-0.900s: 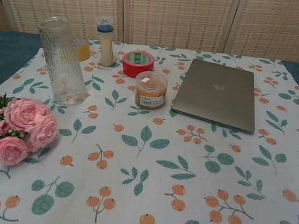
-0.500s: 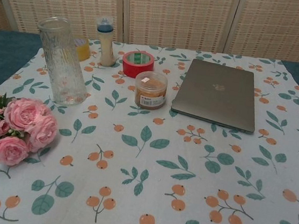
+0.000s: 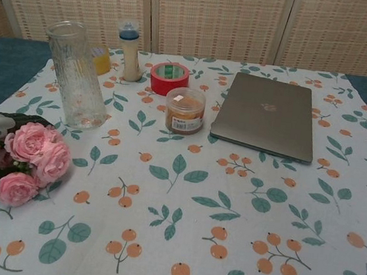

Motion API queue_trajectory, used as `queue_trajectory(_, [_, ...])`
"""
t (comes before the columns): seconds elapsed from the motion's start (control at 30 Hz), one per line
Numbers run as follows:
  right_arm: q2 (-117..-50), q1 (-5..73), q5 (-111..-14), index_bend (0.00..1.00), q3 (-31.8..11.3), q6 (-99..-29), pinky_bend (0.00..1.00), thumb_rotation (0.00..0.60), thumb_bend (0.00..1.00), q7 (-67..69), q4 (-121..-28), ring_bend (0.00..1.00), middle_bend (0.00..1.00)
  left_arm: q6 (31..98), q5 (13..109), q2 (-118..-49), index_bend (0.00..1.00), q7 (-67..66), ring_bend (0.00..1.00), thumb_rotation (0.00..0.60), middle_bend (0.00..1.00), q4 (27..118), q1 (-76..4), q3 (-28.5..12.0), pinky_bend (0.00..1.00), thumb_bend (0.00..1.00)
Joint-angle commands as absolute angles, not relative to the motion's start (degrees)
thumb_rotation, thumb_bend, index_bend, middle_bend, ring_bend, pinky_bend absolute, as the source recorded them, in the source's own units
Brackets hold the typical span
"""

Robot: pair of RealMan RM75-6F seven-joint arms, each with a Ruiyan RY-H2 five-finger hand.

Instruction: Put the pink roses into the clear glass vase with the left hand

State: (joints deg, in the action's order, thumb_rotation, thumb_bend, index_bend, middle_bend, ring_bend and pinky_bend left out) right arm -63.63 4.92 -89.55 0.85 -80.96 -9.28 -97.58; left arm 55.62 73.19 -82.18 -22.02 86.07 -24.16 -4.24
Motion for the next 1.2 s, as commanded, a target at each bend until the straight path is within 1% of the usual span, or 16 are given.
queue_trajectory(0.03, [-63.6,5.0,-89.5,0.00,0.9,-80.8,0.00,0.600,0.31,-9.4,-97.6,0.00,0.00,55.1,71.8,-83.4,0.00,-24.1,0.00,0.576,0.00,84.8,-25.1,-4.2,0.12,0.44])
queue_trajectory(0.07, [-63.6,5.0,-89.5,0.00,0.9,-80.8,0.00,0.600,0.31,-9.4,-97.7,0.00,0.00,55.1,71.1,-83.7,0.00,-25.2,0.00,0.580,0.01,84.5,-25.3,-4.2,0.12,0.44])
queue_trajectory(0.1, [-63.6,5.0,-89.5,0.00,0.9,-80.9,0.00,0.600,0.31,-9.3,-97.7,0.00,0.00,55.2,70.3,-84.2,0.02,-26.4,0.01,0.587,0.05,84.1,-25.5,-4.3,0.12,0.44])
queue_trajectory(0.13, [-63.5,4.9,-89.5,0.00,0.9,-80.9,0.00,0.600,0.31,-9.2,-97.8,0.00,0.00,55.5,70.0,-84.6,0.06,-26.8,0.05,0.594,0.12,84.0,-25.6,-4.4,0.12,0.44])
queue_trajectory(0.23, [-63.4,4.8,-89.4,0.00,0.8,-81.1,0.00,0.600,0.31,-9.0,-97.8,0.00,0.00,56.9,70.6,-85.7,0.33,-26.0,0.30,0.600,0.44,83.4,-25.6,-4.3,0.17,0.50])
queue_trajectory(0.33, [-63.2,4.9,-89.3,0.00,0.8,-80.9,0.00,0.600,0.31,-8.8,-97.9,0.00,0.00,58.9,73.3,-86.6,0.49,-22.6,0.42,0.600,0.62,82.3,-25.3,-4.0,0.22,0.56])
queue_trajectory(0.4, [-63.1,4.9,-89.3,0.00,0.9,-80.7,0.00,0.600,0.31,-8.8,-98.0,0.00,0.00,60.4,74.9,-87.3,0.55,-20.4,0.46,0.600,0.69,81.1,-25.0,-3.9,0.24,0.58])
queue_trajectory(0.53, [-62.9,4.9,-89.3,0.00,1.0,-80.7,0.00,0.600,0.31,-8.8,-98.3,0.00,0.00,65.1,78.9,-88.2,0.61,-15.6,0.49,0.600,0.74,78.8,-24.1,-3.8,0.27,0.61])
queue_trajectory(0.67, [-62.8,4.8,-89.3,0.00,1.0,-80.7,0.00,0.600,0.31,-8.8,-98.4,0.00,0.00,72.8,84.7,-88.0,0.61,-7.8,0.49,0.600,0.74,77.7,-22.7,-4.1,0.27,0.61])
queue_trajectory(0.73, [-62.8,4.8,-89.1,0.00,1.0,-80.7,0.00,0.600,0.31,-8.8,-98.4,0.00,0.00,78.1,87.6,-87.3,0.61,-1.6,0.49,0.600,0.74,77.9,-21.8,-5.0,0.26,0.61])
queue_trajectory(0.83, [-62.8,4.8,-89.0,0.00,1.0,-80.5,0.00,0.600,0.31,-8.9,-98.5,0.00,0.00,85.9,89.9,-86.7,0.61,11.1,0.48,0.600,0.74,78.9,-20.8,-8.0,0.25,0.61])
queue_trajectory(0.87, [-62.8,4.9,-88.9,0.00,1.0,-80.4,0.00,0.600,0.31,-9.0,-98.5,0.00,0.00,88.6,90.1,-86.4,0.61,17.3,0.48,0.600,0.75,79.9,-20.6,-9.8,0.24,0.61])
queue_trajectory(0.93, [-62.8,4.9,-88.8,0.00,1.0,-80.2,0.00,0.600,0.31,-9.1,-98.5,0.00,0.00,91.2,89.7,-85.7,0.61,26.8,0.48,0.600,0.75,81.7,-20.8,-12.6,0.23,0.61])
queue_trajectory(0.97, [-62.8,5.0,-88.7,0.00,1.0,-80.0,0.00,0.600,0.31,-9.1,-98.5,0.00,0.00,91.8,89.3,-85.0,0.61,33.1,0.48,0.600,0.76,82.7,-21.3,-14.3,0.22,0.62])
queue_trajectory(1.07, [-62.9,5.2,-88.5,0.00,1.0,-79.6,0.00,0.600,0.31,-9.4,-98.5,0.00,0.00,89.7,86.3,-82.9,0.62,44.3,0.48,0.600,0.77,85.0,-23.7,-19.2,0.18,0.64])
queue_trajectory(1.2, [-62.9,5.2,-88.3,0.00,1.1,-79.3,0.00,0.600,0.31,-9.5,-98.8,0.00,0.00,85.7,81.3,-82.1,0.61,50.4,0.47,0.600,0.77,86.4,-28.0,-25.9,0.18,0.66])
